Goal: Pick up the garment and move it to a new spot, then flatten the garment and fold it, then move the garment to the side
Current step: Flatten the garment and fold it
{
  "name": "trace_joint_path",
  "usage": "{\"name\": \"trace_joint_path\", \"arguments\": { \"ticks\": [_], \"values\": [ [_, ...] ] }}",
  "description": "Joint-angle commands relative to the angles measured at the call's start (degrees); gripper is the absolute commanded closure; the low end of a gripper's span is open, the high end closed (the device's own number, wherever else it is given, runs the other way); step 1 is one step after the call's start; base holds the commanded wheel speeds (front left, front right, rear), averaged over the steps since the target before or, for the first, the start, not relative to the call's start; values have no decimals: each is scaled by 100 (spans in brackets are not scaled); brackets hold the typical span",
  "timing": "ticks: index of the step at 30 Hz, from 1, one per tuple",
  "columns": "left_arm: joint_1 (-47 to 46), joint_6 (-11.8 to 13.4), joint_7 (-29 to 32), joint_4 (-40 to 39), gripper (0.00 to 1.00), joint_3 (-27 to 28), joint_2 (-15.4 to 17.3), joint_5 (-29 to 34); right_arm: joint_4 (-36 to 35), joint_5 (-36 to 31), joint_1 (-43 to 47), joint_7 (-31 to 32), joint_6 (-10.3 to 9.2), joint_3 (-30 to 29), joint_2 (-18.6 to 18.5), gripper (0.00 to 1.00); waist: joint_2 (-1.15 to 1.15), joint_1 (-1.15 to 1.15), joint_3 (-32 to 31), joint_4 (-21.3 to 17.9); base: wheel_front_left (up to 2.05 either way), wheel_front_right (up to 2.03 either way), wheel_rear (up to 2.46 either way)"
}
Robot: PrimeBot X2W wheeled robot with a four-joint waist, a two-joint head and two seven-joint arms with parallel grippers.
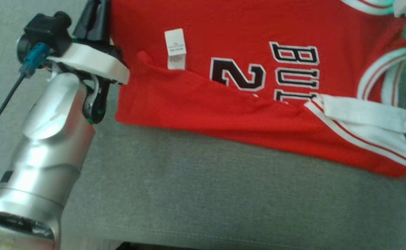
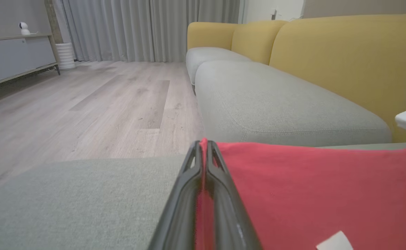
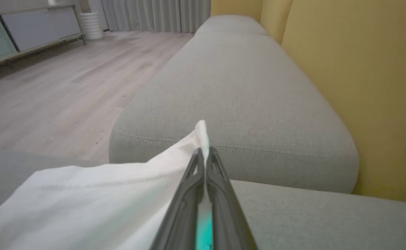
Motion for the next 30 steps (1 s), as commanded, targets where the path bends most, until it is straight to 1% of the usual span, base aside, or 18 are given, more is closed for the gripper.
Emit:
{"name": "trace_joint_path", "arguments": {
  "ticks": [1,5,9,13,17,21,23,24,25,26,27,29,30],
  "values": [
    [29,42,-27,-173,100,283,289,83,-118,-3,-106,-177,19,-25,130,100,0,0,-104,-190,0,0,0],
    [380,75,-28,-292,100,605,406,325,-111,231,105,-580,19,52,346,100,0,0,-254,-487,0,0,0],
    [836,89,-28,-359,100,924,528,562,-466,809,612,-797,19,420,551,100,0,0,-462,-774,0,0,0],
    [1405,114,-29,-482,100,1297,587,810,-1234,1650,1452,-856,19,952,577,100,0,0,-716,-1021,0,0,0],
    [2045,153,-29,-668,100,1693,556,1064,-2216,2528,2537,-826,19,1416,472,100,0,0,-962,-1227,0,0,0],
    [2633,145,-29,-762,100,2074,461,1242,-3037,3098,3521,-657,19,1577,304,100,0,0,-1155,-1369,0,0,0],
    [2863,126,-29,-746,100,2245,404,1308,-3314,3258,3932,-520,19,1604,307,100,0,0,-1224,-1436,0,0,0],
    [3043,109,-29,-705,100,2393,311,1351,-3499,3408,4270,-348,19,1604,377,100,0,0,-1274,-1485,0,0,0],
    [3104,108,-29,-680,74,2449,268,1391,-3566,3465,4401,-288,19,1575,413,80,0,0,-1292,-1493,0,0,0],
    [3144,120,-29,-672,19,2512,218,1432,-3618,3505,4511,-239,19,1536,443,22,0,0,-1314,-1492,0,0,0],
    [3177,148,-29,-686,0,2585,167,1479,-3655,3525,4600,-194,19,1492,467,0,0,0,-1334,-1486,0,0,0],
    [3254,218,-29,-788,0,2736,62,1603,-3722,3524,4730,-176,19,1378,518,0,0,0,-1390,-1465,0,0,0],
    [3254,218,-29,-788,0,2736,62,1603,-3722,3524,4730,-176,19,1378,518,0,0,0,-1390,-1465,0,0,0]
  ]
}}
